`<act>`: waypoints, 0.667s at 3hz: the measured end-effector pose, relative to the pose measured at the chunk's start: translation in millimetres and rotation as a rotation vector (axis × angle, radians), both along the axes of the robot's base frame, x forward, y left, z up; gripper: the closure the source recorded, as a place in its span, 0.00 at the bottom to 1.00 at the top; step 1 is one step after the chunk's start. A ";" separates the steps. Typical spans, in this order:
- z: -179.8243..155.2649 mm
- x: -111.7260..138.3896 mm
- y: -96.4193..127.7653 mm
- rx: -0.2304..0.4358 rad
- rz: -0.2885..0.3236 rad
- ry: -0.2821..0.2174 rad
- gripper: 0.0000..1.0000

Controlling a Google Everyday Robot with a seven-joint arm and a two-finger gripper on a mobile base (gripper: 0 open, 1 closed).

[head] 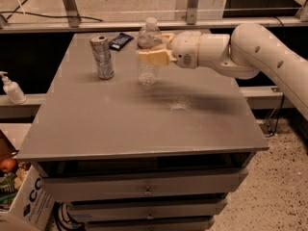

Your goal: Move water bottle near redbull can

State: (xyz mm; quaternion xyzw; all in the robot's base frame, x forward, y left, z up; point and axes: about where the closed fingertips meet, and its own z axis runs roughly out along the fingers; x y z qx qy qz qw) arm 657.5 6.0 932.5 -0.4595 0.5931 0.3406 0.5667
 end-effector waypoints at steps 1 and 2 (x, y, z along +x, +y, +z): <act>3.0 21.4 14.9 0.000 0.010 -0.015 1.00; 9.8 33.3 34.3 -0.010 0.044 -0.011 1.00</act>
Offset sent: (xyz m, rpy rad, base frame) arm 0.0478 0.0530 0.0180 -0.0231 -0.0017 0.0806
